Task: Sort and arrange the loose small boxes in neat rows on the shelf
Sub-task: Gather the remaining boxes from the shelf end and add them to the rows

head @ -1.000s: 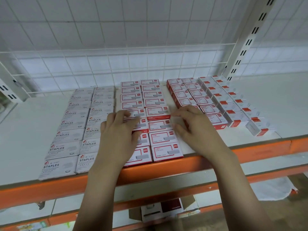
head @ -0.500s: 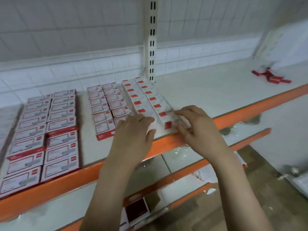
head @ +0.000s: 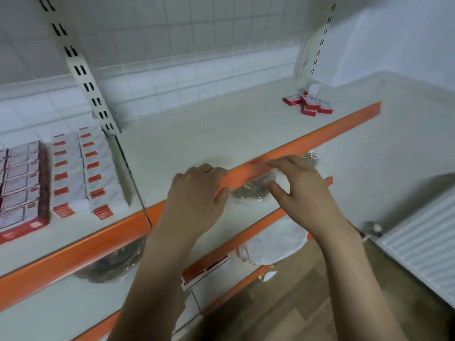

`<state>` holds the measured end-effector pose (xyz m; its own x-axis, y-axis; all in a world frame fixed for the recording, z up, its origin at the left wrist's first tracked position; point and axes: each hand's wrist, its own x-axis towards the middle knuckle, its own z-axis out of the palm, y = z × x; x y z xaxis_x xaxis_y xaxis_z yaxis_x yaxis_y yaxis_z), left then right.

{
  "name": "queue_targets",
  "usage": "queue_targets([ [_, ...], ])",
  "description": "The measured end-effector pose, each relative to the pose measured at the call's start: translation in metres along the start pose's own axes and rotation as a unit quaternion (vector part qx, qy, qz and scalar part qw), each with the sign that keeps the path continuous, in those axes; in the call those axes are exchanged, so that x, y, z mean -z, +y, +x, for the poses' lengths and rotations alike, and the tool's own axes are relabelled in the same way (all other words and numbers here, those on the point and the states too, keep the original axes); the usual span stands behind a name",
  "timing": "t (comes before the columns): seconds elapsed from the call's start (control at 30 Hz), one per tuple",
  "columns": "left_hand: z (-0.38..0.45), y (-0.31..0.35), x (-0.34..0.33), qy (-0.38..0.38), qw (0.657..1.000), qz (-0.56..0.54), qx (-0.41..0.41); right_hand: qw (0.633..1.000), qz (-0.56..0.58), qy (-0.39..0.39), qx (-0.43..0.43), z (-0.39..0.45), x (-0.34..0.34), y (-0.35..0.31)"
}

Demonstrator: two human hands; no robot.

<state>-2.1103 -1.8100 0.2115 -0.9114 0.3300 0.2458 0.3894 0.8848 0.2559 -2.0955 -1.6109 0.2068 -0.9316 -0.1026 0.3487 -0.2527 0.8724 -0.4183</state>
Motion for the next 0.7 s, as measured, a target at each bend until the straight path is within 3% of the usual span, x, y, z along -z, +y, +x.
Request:
queue_targets([
  [0.7, 0.187, 0.026, -0.052, -0.042, 0.998, -0.026, -0.047, 0.993, -0.049, 0.030, -0.106, 0.110, 0.016, 0.120],
])
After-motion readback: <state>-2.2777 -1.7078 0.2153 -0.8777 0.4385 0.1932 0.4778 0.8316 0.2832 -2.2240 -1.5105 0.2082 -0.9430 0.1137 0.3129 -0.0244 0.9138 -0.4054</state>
